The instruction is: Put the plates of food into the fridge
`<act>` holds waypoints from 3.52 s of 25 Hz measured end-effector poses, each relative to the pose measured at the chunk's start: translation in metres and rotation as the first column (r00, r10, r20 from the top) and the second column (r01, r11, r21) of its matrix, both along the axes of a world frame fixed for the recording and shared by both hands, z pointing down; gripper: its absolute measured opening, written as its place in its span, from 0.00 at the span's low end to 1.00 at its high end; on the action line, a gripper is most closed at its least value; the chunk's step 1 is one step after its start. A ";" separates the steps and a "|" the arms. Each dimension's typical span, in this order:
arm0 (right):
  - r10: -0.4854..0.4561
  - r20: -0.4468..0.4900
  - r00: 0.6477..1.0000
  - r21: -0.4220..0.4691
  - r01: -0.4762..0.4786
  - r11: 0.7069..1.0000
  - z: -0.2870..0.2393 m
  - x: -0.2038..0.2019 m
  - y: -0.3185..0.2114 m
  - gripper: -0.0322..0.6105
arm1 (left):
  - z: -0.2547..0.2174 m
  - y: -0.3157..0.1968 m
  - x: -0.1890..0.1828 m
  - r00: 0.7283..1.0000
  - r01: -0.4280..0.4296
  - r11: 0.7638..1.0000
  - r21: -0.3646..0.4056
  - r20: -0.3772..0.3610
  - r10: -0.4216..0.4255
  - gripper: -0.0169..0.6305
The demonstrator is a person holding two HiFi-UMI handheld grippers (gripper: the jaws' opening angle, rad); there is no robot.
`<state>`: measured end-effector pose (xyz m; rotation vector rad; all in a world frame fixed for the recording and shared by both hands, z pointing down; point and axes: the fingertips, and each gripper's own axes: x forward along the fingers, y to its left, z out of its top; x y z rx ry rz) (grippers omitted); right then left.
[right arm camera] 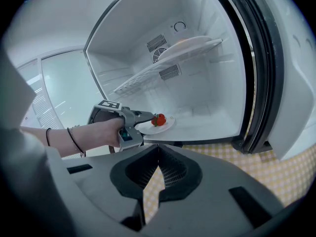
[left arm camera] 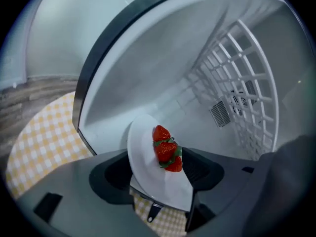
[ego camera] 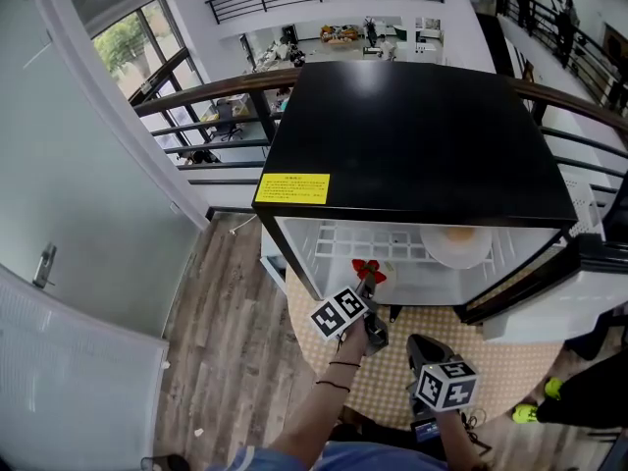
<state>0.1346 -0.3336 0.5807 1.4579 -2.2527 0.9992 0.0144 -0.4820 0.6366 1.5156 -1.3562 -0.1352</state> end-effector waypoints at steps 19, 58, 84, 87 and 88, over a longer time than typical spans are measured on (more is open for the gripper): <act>0.028 0.004 1.000 -0.013 -0.028 1.000 0.003 0.003 0.000 0.08 | 0.011 0.013 0.017 0.796 -0.346 0.936 -0.068 0.507 0.331 0.78; 0.007 0.051 0.999 0.113 -0.012 0.994 -0.047 -0.056 0.049 0.08 | -0.111 0.173 -0.021 0.695 -0.658 0.699 0.280 0.582 0.422 0.44; 0.033 0.018 0.999 0.160 -0.036 0.986 -0.062 -0.137 0.228 0.08 | -0.146 0.359 -0.104 0.733 -0.674 0.620 0.400 0.466 0.496 0.19; 0.039 0.012 0.999 0.157 -0.040 0.987 -0.062 -0.136 0.241 0.08 | -0.147 0.369 -0.105 0.746 -0.662 0.626 0.412 0.447 0.494 0.19; 0.038 0.010 0.999 0.157 -0.039 0.987 -0.062 -0.135 0.244 0.08 | -0.148 0.372 -0.105 0.750 -0.658 0.628 0.416 0.442 0.493 0.19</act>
